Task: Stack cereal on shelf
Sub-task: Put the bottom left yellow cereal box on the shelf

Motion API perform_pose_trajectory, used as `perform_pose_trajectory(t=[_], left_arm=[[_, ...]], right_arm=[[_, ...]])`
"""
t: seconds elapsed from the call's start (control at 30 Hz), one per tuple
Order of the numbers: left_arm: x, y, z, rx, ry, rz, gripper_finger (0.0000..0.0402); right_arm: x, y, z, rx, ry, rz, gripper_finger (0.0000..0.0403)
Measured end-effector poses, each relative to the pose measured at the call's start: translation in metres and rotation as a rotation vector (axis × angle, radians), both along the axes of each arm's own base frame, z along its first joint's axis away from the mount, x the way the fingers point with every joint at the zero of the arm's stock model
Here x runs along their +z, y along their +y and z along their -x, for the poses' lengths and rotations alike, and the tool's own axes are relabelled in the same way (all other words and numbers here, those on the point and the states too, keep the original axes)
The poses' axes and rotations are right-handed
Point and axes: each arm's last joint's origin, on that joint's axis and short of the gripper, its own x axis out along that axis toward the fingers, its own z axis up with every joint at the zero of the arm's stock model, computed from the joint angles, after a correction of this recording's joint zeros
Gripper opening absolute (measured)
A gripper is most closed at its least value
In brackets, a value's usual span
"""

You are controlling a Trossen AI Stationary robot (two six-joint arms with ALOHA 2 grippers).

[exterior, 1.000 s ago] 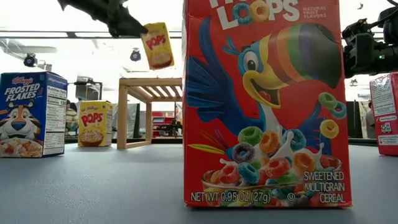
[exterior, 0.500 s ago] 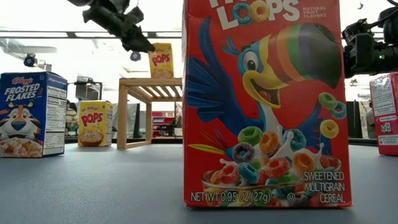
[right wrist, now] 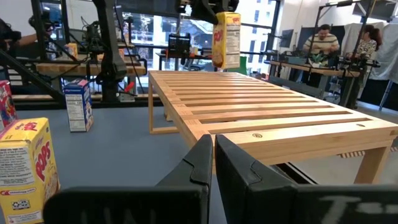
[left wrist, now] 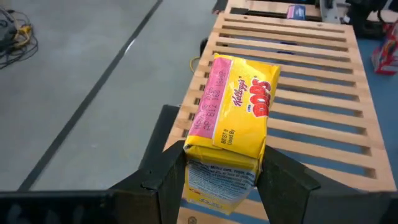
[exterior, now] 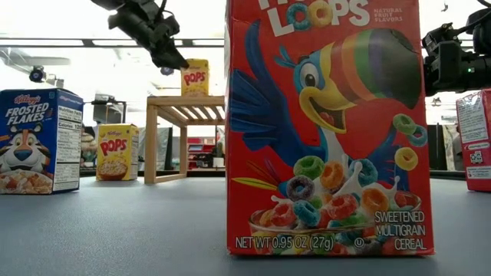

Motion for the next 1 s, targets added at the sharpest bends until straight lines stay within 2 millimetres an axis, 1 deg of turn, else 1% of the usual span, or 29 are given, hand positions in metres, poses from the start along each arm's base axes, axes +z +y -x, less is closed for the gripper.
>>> perform_pose_trajectory(t=[0.37,0.67,0.83,1.0], left_arm=[[-0.018,0.014,-0.009,0.002,-0.007,0.103,0.0162],[-0.016,0.016,-0.010,0.025,-0.028,0.097,0.0205],[-0.012,0.013,-0.008,0.034,-0.035,0.106,0.0224],[-0.010,0.006,-0.004,0.040,-0.016,0.131,0.0233]], right_arm=[[0.000,0.000,0.000,0.000,0.000,0.000,0.0009],[0.000,0.000,0.000,0.000,0.000,0.000,0.0009],[0.000,0.000,0.000,0.000,0.000,0.000,0.0009],[0.000,0.000,0.000,0.000,0.000,0.000,0.0009]])
